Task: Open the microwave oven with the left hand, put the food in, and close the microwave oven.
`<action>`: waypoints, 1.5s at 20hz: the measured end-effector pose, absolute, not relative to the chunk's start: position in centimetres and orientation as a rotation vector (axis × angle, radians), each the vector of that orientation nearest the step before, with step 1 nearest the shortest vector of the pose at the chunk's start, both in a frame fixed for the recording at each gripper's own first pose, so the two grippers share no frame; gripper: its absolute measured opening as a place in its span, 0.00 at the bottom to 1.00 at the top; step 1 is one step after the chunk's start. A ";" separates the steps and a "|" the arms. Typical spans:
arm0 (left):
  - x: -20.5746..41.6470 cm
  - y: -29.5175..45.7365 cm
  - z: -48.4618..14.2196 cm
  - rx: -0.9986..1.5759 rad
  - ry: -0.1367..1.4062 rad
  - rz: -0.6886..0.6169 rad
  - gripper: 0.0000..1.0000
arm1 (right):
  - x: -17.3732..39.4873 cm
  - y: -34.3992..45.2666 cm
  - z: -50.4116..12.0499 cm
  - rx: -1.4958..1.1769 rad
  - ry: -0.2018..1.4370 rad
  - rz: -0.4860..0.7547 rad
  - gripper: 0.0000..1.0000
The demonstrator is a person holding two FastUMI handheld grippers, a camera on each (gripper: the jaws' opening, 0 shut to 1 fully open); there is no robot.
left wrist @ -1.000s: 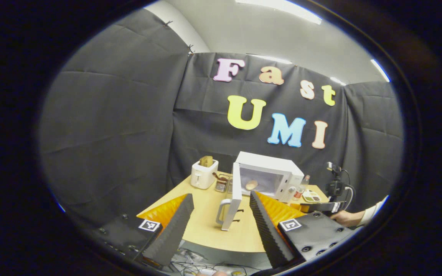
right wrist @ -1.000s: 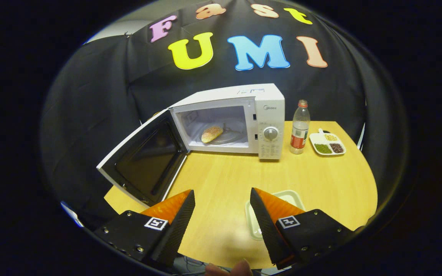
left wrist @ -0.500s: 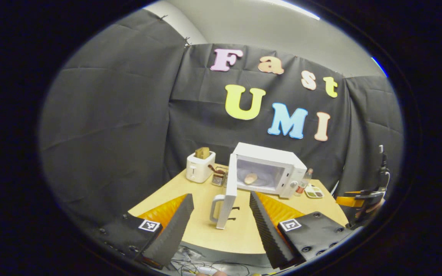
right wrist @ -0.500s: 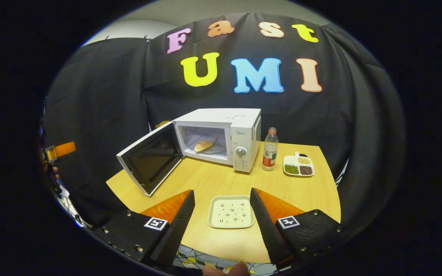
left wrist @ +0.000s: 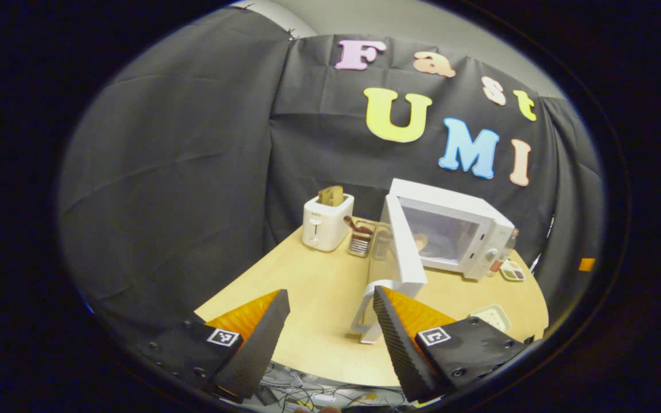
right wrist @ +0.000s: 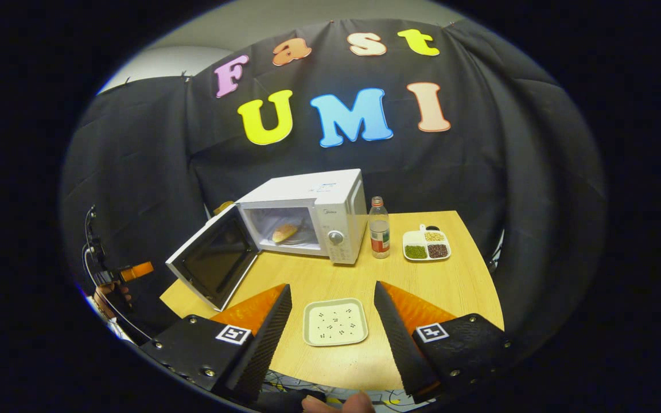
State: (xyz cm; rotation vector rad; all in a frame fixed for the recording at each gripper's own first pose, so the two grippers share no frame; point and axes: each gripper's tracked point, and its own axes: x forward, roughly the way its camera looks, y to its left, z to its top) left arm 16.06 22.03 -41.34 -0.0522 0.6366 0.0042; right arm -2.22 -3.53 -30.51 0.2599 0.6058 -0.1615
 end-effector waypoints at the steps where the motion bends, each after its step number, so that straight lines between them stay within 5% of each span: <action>1: 17.3 22.3 -43.7 -0.067 0.662 -0.007 0.95 | -1.5 -3.3 -30.5 0.279 0.611 -0.189 0.89; 8: 22.0 21.0 -52.4 -0.072 0.791 -0.087 0.97 | 0.9 -2.2 -32.0 0.305 0.673 -0.315 0.89; 21: 27.5 0.4 -52.9 -0.042 0.759 -0.539 0.97 | -2.1 -5.9 -32.7 0.302 0.712 -0.500 0.86; 30: 32.6 -8.7 -54.8 0.018 0.731 -0.683 0.97 | -3.3 -8.4 -33.2 0.310 0.734 -0.591 0.89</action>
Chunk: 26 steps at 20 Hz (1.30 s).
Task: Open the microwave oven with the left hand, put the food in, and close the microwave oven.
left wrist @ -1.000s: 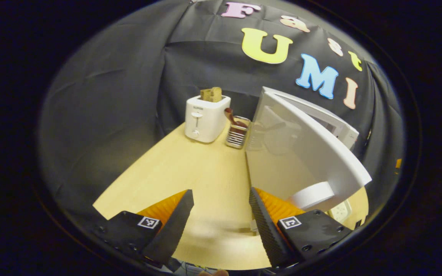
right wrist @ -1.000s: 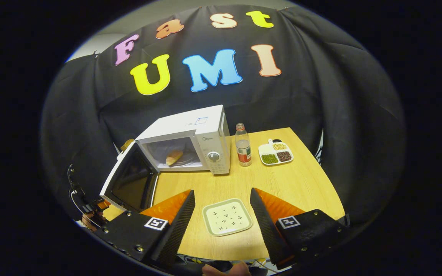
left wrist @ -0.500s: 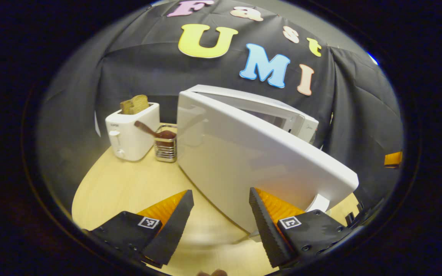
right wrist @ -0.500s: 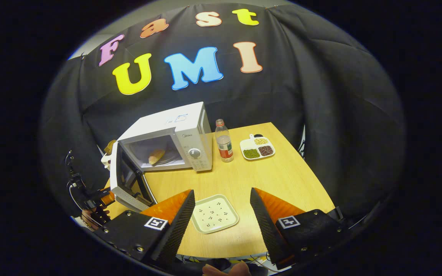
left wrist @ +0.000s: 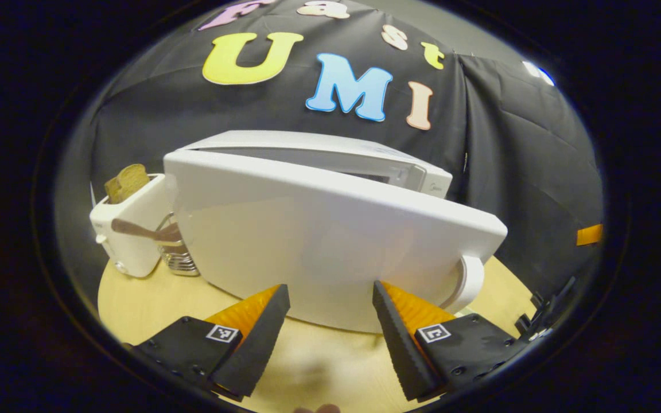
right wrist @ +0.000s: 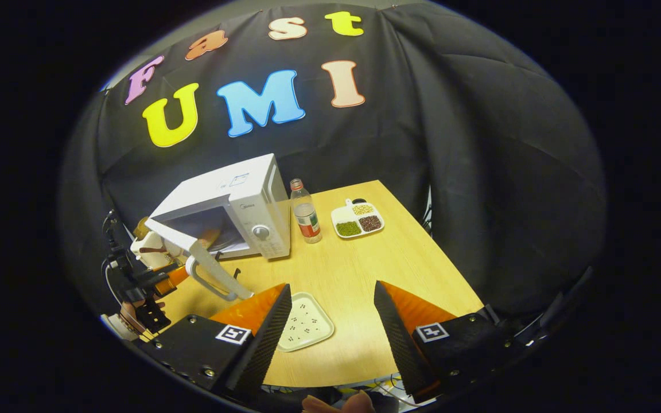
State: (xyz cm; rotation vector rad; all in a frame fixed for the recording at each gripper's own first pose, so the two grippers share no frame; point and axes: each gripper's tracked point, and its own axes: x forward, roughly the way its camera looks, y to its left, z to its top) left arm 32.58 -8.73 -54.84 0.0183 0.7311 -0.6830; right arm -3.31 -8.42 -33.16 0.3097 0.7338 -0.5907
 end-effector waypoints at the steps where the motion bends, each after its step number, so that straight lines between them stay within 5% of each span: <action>1: 33.4 -9.5 -55.0 0.027 0.722 -0.690 0.98 | -3.3 -8.7 -33.1 0.311 0.735 -0.599 0.89; 10: 38.3 -14.4 -56.8 0.019 0.728 -0.726 0.96 | -3.2 -11.2 -33.9 0.347 0.750 -0.671 0.89; 20: 38.4 -14.8 -57.2 0.009 0.751 -0.696 0.82 | -2.2 -11.6 -33.7 0.338 0.745 -0.610 0.89; 26: 33.7 -14.6 -47.6 -0.024 0.666 -0.690 0.92 | -0.5 -12.5 -30.8 0.319 0.652 -0.514 0.89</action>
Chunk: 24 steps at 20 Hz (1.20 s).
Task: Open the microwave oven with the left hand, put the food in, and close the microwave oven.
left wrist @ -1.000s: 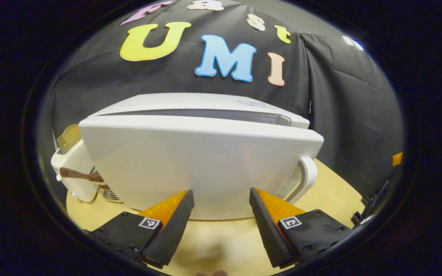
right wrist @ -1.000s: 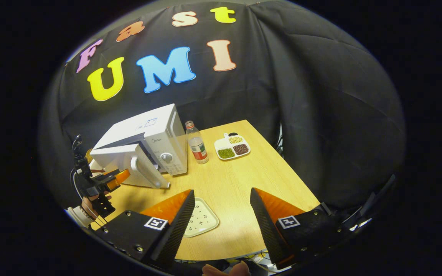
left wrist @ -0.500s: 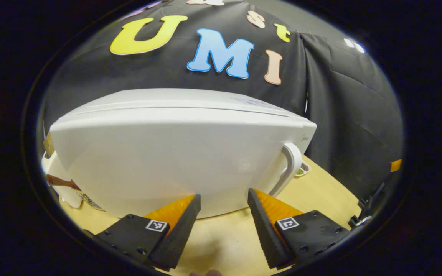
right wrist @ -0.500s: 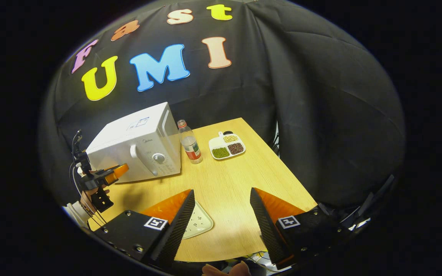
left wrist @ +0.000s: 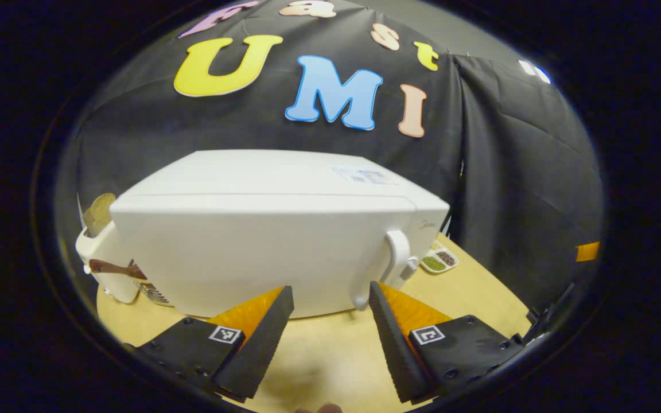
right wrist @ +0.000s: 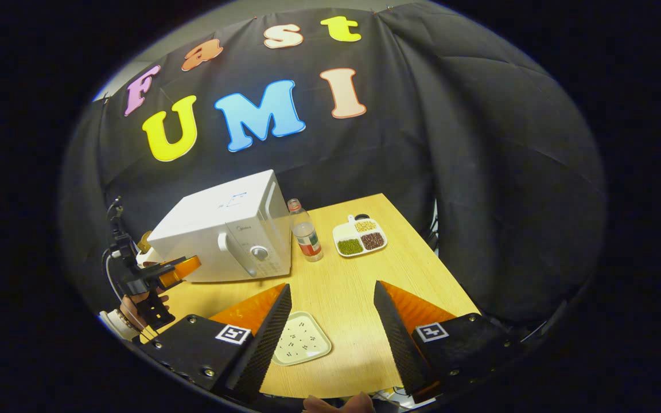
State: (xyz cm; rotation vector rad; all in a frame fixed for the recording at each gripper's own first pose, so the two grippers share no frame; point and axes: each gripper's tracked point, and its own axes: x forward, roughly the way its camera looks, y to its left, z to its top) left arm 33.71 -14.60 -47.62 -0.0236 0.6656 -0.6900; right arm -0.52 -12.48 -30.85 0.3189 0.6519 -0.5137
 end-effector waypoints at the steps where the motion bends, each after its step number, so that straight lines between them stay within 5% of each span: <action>1: 32.9 -14.4 -44.9 -0.039 0.637 -0.679 0.92 | -0.3 -12.7 -30.0 0.304 0.637 -0.491 0.89; 7: 27.7 -13.3 -25.8 -0.035 0.400 -0.586 0.96 | 0.5 -15.0 -20.4 0.185 0.437 -0.400 0.89; 9: 24.9 -13.5 -19.8 -0.046 0.315 -0.553 0.85 | 0.0 -15.2 -16.7 0.142 0.373 -0.345 0.89; 12: 19.5 -14.9 -13.0 -0.057 0.239 -0.506 0.91 | -1.5 -15.5 -13.3 0.082 0.304 -0.313 0.89; 14: 16.4 -15.8 -8.6 -0.062 0.175 -0.481 0.96 | -2.4 -14.8 -11.5 0.017 0.257 -0.275 0.99; 15: 14.8 -16.0 -7.7 -0.062 0.170 -0.470 0.87 | -2.8 -14.1 -11.0 -0.023 0.231 -0.247 0.99; 20: 8.4 -13.5 -5.4 -0.017 0.154 -0.384 0.88 | -3.5 -8.9 -10.9 -0.102 0.230 -0.083 0.96; 24: 6.0 -10.4 -5.6 0.017 0.148 -0.332 0.92 | -3.1 -7.6 -11.6 -0.020 0.270 -0.071 0.96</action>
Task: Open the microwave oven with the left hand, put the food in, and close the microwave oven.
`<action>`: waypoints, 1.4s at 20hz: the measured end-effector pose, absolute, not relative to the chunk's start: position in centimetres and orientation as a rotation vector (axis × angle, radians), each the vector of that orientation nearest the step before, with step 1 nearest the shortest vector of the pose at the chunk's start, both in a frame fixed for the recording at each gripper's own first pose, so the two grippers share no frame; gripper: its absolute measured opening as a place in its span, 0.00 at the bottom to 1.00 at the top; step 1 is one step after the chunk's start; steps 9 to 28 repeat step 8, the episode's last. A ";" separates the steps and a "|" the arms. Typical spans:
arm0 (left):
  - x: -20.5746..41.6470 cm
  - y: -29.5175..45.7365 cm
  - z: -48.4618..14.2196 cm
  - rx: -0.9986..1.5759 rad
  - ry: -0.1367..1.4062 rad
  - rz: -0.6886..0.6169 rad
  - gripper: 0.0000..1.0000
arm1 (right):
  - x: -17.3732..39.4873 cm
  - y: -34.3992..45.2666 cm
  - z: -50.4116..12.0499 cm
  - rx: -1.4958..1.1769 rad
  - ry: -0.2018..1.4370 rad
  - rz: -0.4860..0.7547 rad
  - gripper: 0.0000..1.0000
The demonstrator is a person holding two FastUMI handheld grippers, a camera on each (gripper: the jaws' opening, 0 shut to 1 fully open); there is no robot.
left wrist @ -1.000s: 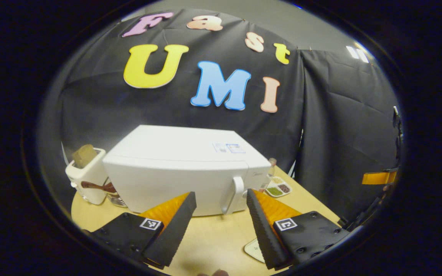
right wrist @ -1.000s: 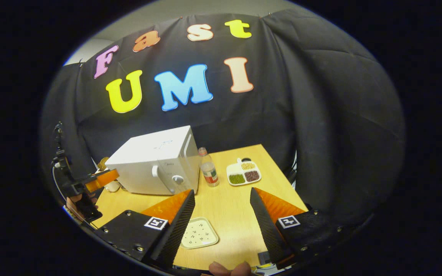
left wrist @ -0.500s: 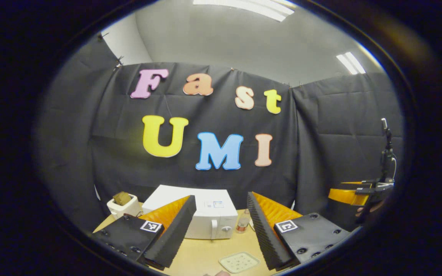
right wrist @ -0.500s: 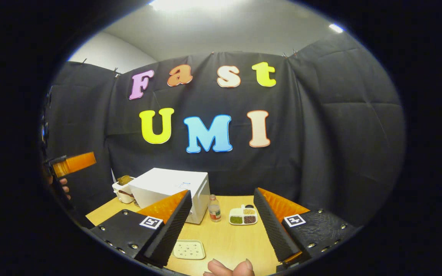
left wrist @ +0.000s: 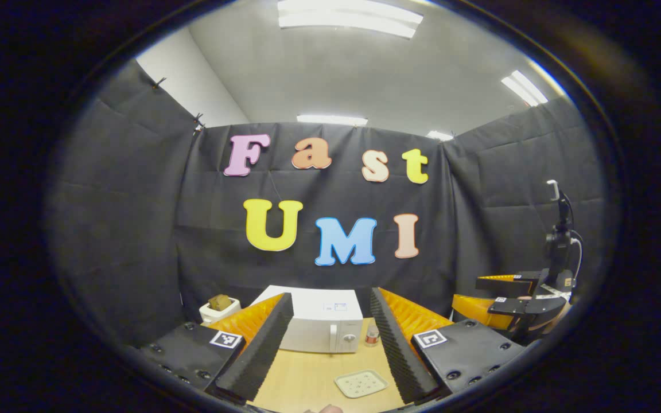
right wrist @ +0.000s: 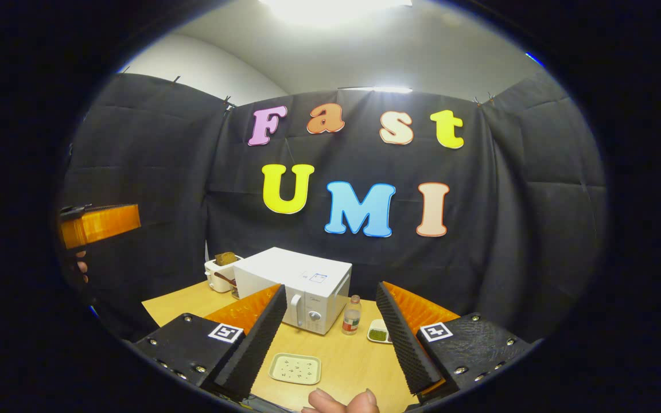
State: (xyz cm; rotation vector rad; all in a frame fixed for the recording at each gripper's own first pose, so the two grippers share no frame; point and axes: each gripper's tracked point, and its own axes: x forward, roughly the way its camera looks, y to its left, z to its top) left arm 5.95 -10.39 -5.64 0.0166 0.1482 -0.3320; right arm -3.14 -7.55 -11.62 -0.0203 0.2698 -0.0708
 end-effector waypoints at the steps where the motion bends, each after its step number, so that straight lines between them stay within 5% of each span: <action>1: 5.9 -9.6 -5.5 0.023 0.140 -0.314 0.95 | -2.8 -6.9 -11.6 -0.017 0.277 -0.059 0.96; 28: 7.8 -6.0 -5.4 -0.003 0.113 -0.299 0.96 | -0.8 -6.0 -10.3 0.013 0.268 -0.091 0.96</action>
